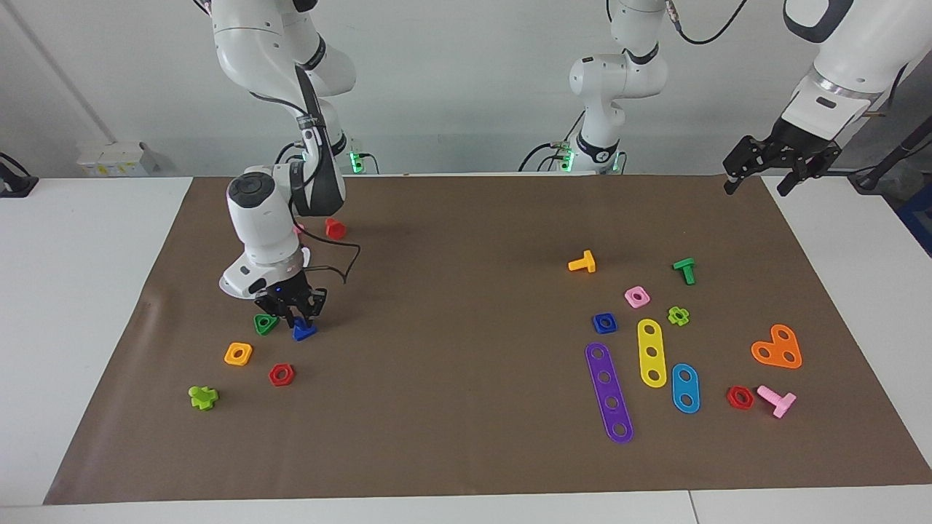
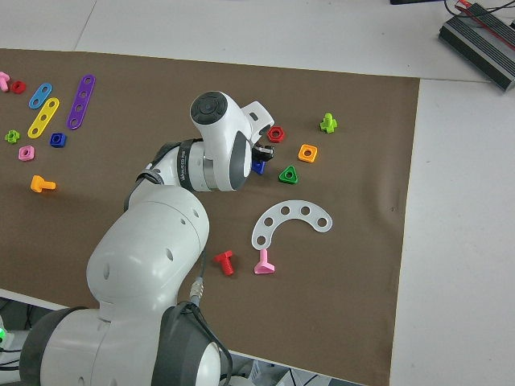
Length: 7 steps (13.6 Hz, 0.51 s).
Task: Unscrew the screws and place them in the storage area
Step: 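Carry the blue bolt beside the green triangle nut and release it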
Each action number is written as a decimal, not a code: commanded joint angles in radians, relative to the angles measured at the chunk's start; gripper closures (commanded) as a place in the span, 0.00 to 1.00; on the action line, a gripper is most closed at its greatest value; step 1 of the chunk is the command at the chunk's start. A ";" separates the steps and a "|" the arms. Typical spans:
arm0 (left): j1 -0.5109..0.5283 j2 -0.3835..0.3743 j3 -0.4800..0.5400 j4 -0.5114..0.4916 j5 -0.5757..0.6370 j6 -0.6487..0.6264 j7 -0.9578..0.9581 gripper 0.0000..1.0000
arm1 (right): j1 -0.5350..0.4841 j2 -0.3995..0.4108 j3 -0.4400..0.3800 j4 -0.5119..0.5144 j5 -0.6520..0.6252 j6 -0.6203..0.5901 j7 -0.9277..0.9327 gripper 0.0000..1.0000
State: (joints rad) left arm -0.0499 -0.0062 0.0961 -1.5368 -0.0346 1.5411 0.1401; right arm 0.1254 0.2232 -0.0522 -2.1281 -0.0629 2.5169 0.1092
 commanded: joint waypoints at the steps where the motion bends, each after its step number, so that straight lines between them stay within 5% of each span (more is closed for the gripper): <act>1: 0.010 -0.020 -0.004 -0.025 -0.013 0.008 0.007 0.00 | -0.013 -0.037 0.014 0.009 0.006 -0.013 0.035 0.00; 7: 0.010 -0.020 -0.004 -0.025 -0.013 0.008 0.007 0.00 | -0.041 -0.131 0.002 0.321 0.005 -0.473 0.052 0.00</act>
State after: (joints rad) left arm -0.0498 -0.0062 0.0961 -1.5369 -0.0346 1.5411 0.1401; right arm 0.1181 0.1336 -0.0609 -1.8887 -0.0622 2.1675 0.1519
